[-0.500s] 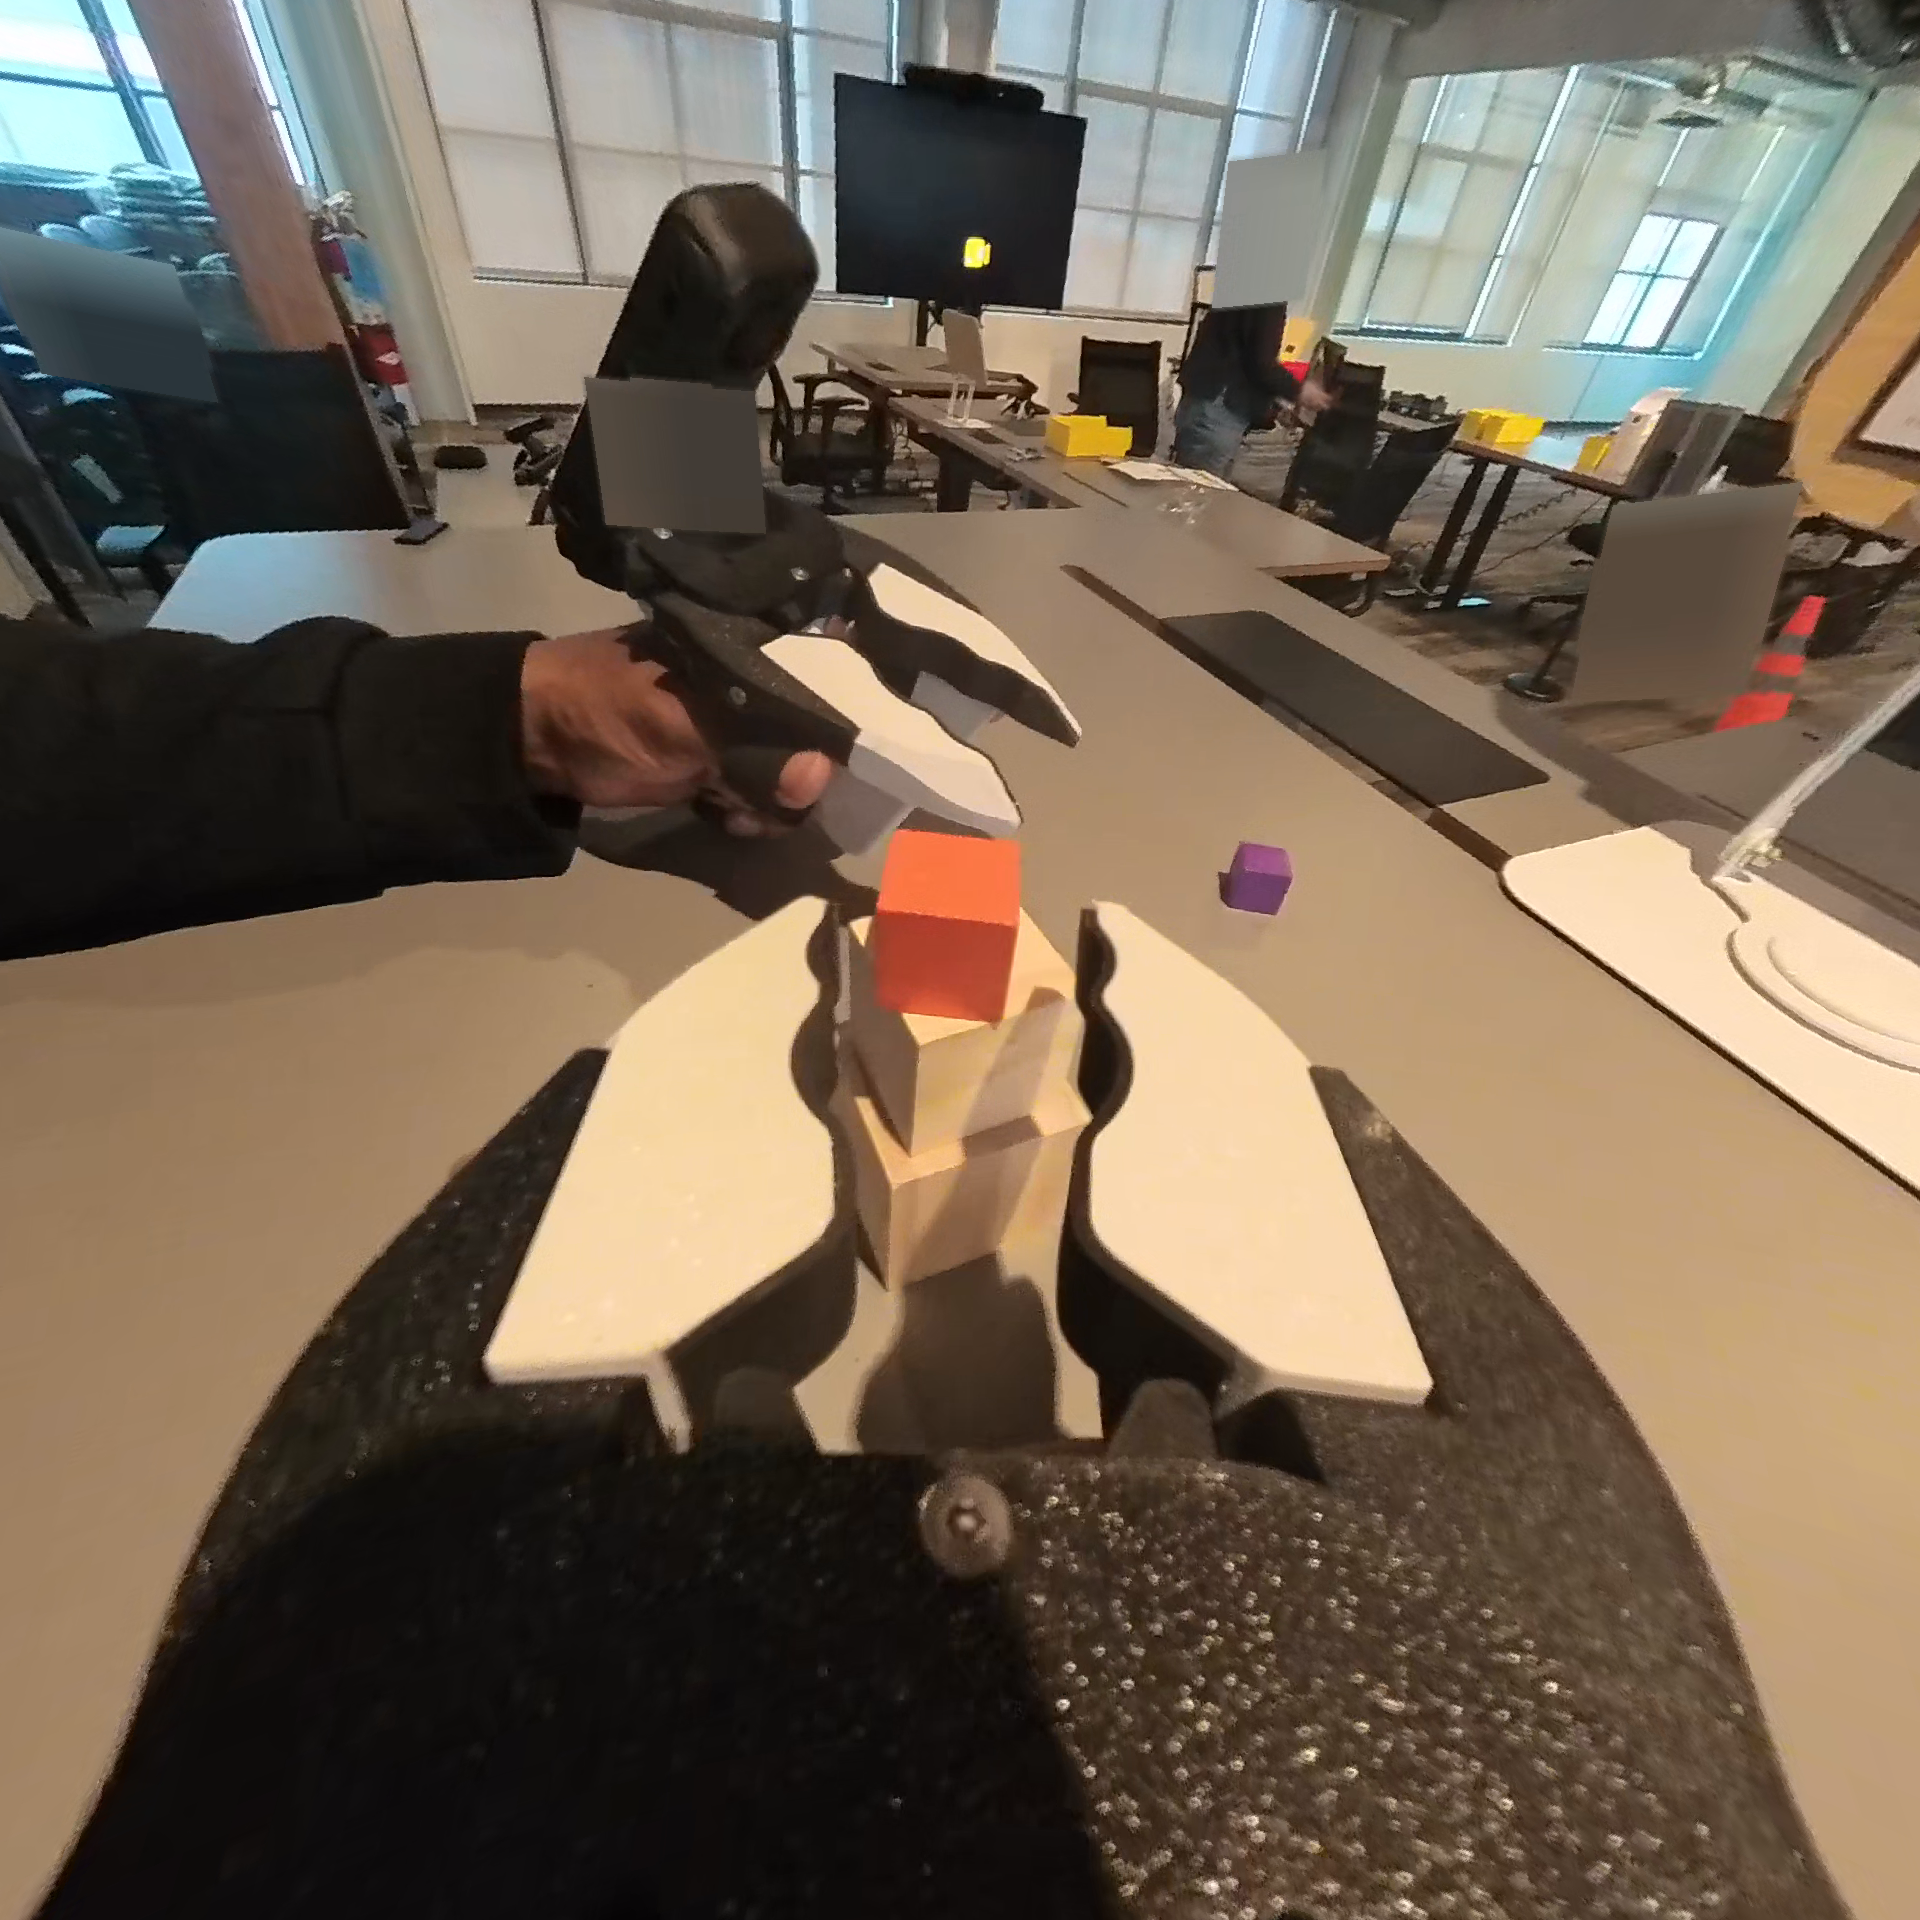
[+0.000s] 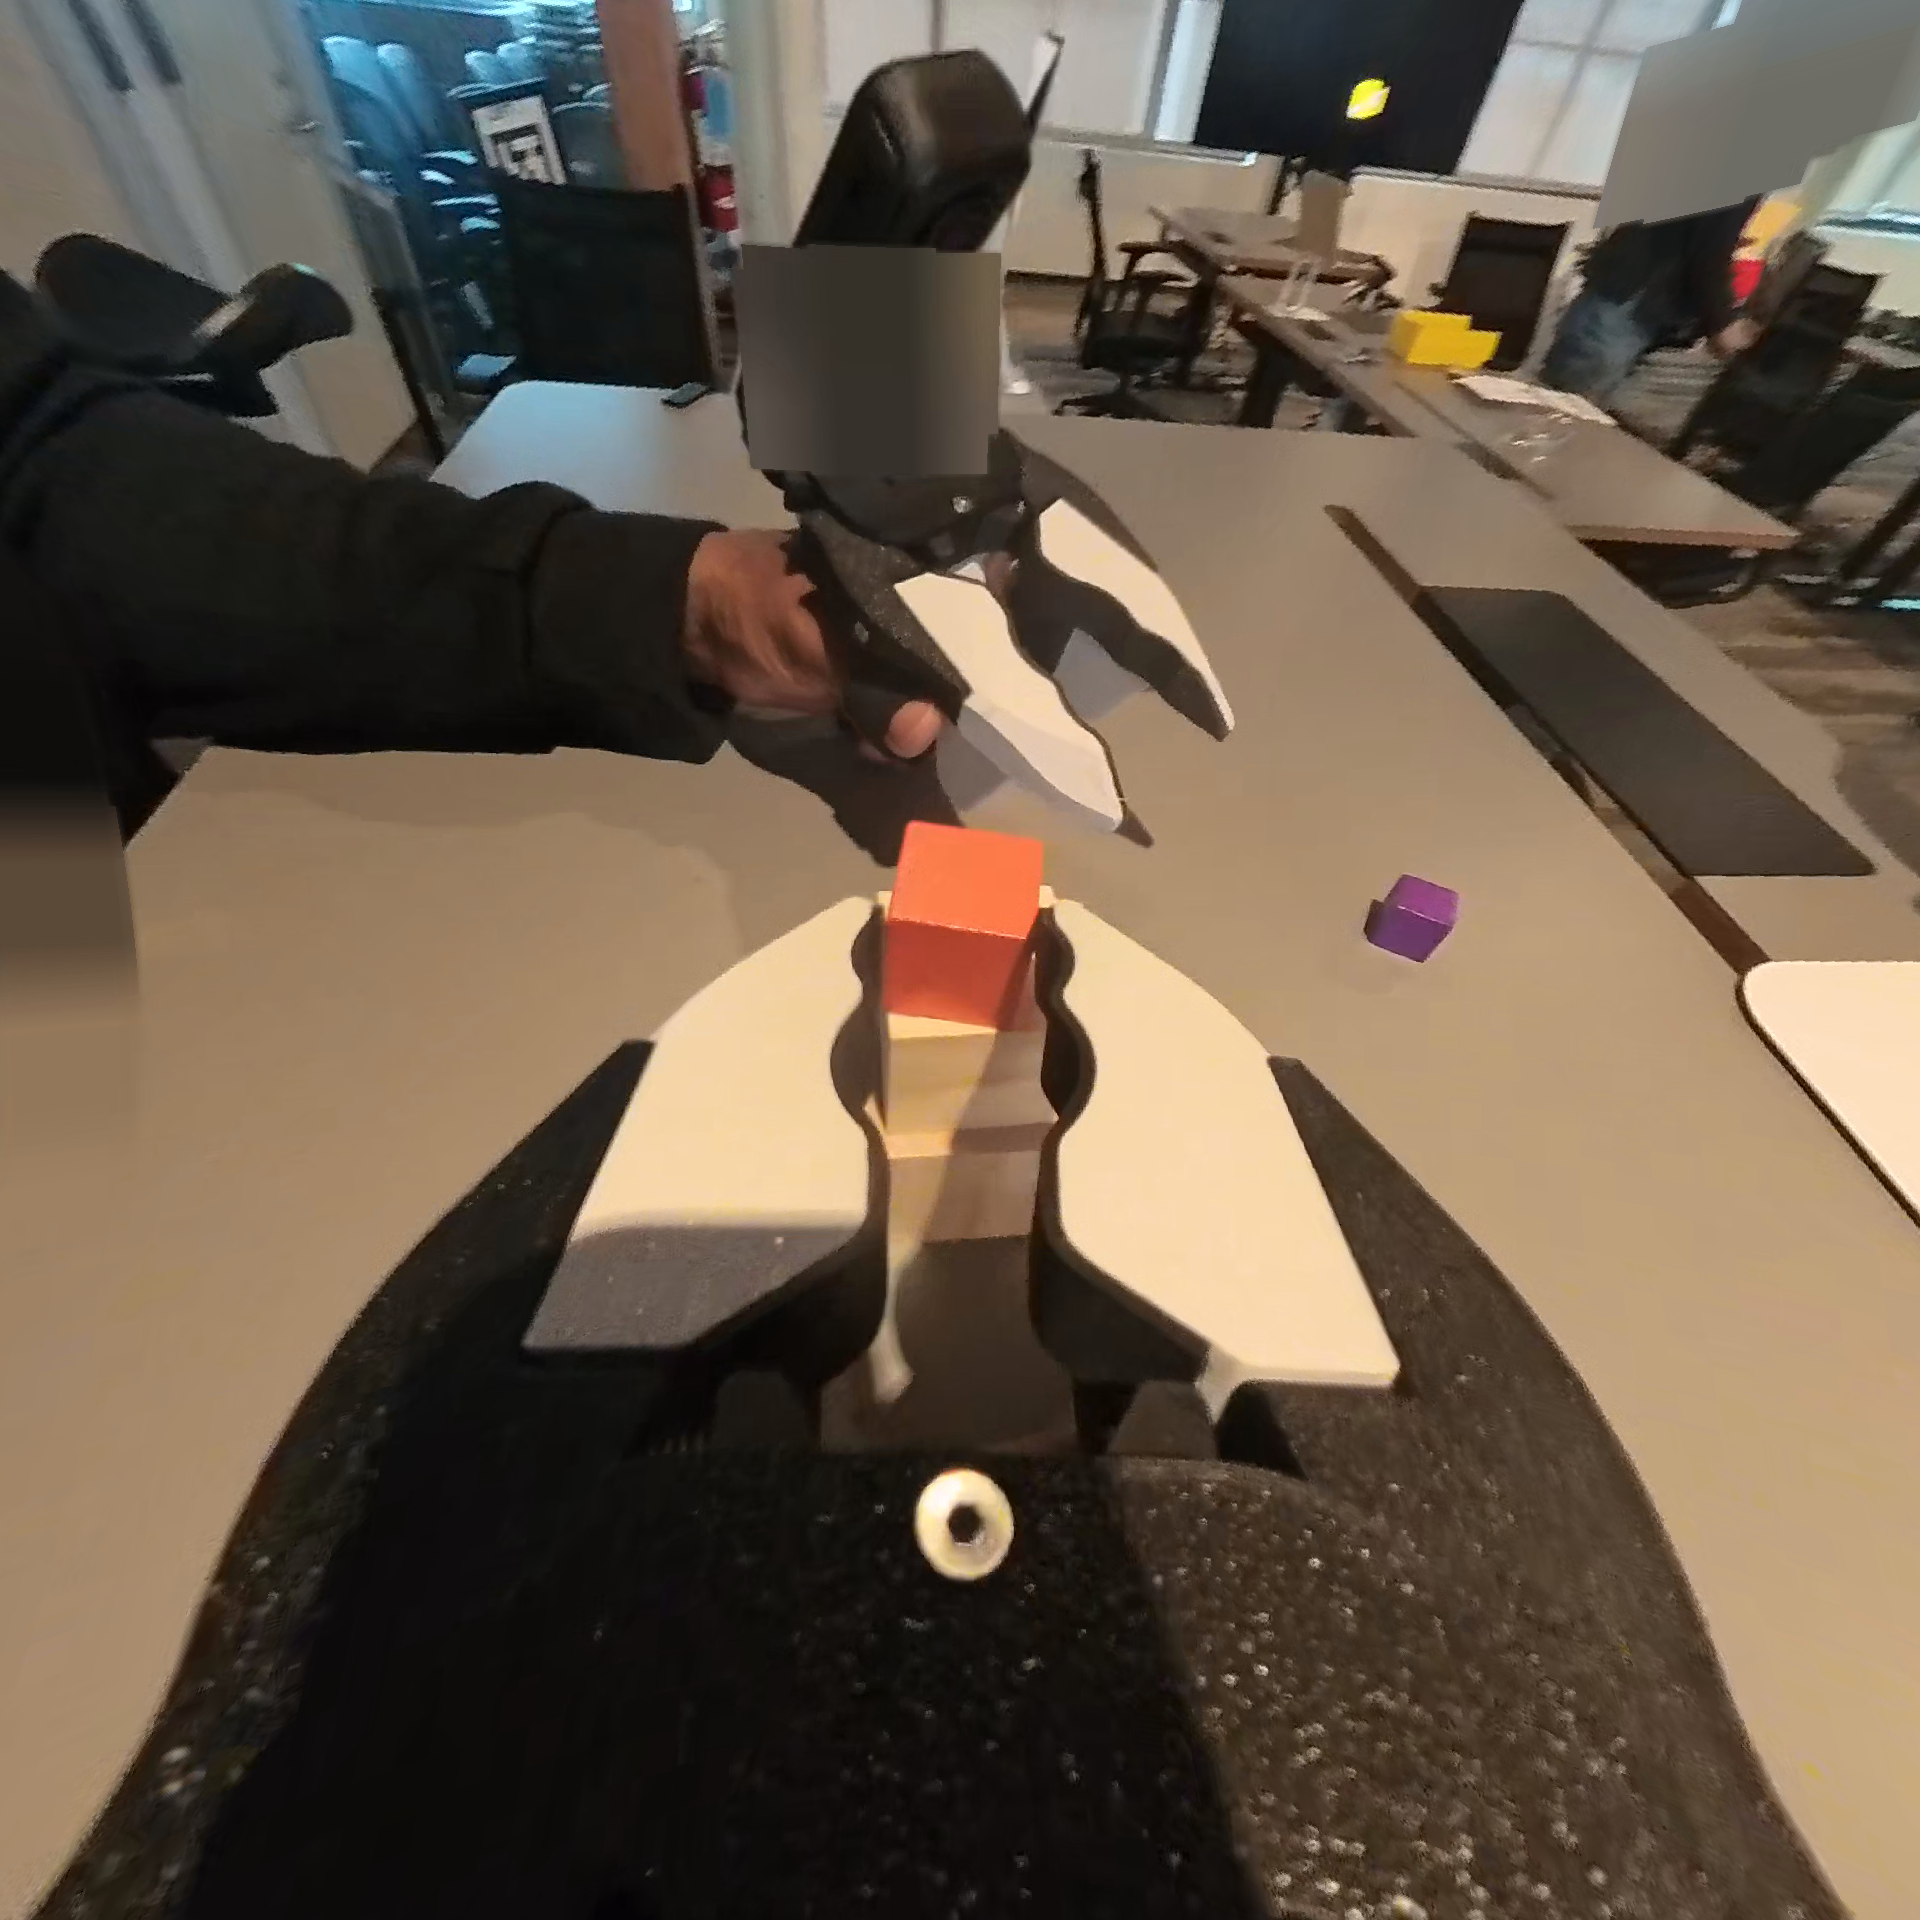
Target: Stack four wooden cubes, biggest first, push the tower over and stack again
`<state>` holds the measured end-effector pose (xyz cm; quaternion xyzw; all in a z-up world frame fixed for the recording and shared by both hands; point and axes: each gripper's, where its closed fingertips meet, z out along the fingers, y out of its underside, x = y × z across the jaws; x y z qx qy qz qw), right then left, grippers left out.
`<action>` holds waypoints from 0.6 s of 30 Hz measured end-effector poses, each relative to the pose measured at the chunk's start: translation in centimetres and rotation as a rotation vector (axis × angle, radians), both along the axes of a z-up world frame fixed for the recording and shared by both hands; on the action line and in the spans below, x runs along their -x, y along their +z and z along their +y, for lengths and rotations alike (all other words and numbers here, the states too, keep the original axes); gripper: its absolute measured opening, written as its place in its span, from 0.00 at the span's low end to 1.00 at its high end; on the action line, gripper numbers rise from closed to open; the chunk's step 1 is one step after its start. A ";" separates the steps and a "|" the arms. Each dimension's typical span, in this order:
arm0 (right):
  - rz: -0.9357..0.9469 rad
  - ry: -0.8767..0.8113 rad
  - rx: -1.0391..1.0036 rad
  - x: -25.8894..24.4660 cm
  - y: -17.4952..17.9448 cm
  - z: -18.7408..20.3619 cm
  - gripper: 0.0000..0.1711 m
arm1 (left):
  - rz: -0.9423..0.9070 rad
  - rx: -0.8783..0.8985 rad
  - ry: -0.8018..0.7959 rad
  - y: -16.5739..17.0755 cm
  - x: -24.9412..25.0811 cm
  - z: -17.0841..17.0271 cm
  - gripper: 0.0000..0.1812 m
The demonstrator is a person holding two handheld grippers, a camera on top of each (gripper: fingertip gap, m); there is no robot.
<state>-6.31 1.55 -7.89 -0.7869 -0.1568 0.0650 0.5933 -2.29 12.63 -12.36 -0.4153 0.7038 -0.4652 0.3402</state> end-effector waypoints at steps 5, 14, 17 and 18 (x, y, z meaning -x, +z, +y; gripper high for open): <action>0.016 0.106 0.050 -0.2 0.1 0.2 0.16 | 0.003 0.003 -0.003 0.0 0.0 0.0 0.29; 0.022 0.180 0.079 -0.4 -0.1 0.4 0.16 | 0.007 0.016 -0.010 0.0 0.0 0.0 0.29; 0.025 0.188 0.078 -0.4 -0.1 0.5 0.16 | 0.010 0.017 -0.015 0.0 0.0 -0.1 0.29; 0.023 0.190 0.077 -0.4 -0.1 0.4 0.16 | 0.011 0.017 -0.017 0.0 0.0 -0.1 0.29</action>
